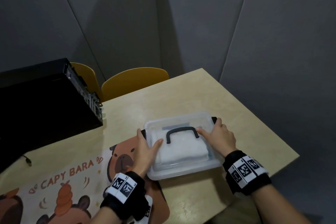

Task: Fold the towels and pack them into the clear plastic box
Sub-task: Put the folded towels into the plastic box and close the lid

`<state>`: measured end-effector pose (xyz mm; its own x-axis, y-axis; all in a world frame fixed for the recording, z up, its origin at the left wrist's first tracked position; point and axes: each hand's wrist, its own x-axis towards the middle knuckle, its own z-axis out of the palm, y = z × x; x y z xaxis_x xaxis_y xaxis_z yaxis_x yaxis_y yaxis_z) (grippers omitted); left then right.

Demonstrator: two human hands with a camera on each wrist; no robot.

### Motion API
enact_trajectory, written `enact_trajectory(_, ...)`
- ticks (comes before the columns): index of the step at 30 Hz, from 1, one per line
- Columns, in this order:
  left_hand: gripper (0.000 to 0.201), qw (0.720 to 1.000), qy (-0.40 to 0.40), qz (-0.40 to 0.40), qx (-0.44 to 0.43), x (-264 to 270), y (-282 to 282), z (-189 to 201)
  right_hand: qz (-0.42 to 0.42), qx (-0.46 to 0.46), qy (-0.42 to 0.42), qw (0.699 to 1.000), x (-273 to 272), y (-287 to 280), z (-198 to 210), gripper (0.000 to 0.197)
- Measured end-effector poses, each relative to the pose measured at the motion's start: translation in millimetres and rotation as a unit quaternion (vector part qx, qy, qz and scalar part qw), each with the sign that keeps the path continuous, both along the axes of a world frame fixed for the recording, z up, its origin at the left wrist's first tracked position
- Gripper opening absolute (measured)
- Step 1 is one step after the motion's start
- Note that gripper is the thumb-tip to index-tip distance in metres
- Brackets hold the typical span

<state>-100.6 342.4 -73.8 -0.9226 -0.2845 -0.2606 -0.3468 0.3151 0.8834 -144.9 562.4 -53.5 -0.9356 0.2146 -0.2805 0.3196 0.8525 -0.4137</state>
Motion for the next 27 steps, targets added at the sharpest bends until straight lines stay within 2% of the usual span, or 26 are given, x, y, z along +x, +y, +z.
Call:
enact_trajectory(2, 0.090, 0.999, -0.014, -0.006, -0.038, -2, 4, 1, -0.003, 0.022, 0.001, 1.000, -2, -3, 1, 0.081)
enact_trajectory(6, 0.074, 0.989, -0.029, -0.032, -0.144, -3, 17, 0, 0.009, 0.064, 0.008, 0.998, -11, -10, 0, 0.083)
enact_trajectory(14, 0.057, 0.967, -0.026, -0.045, -0.250, -11, 31, 14, 0.043, 0.105, 0.075, 0.991, -39, -18, -7, 0.071)
enact_trajectory(22, 0.052, 0.951, 0.007, -0.065, -0.301, -22, 30, 6, 0.100, 0.099, 0.078, 0.987, -58, -20, -4, 0.063)
enact_trajectory(27, 0.053, 0.954, 0.013, -0.080, -0.288, -15, 27, 8, 0.124, 0.093, 0.066, 0.986, -55, -18, -1, 0.066)
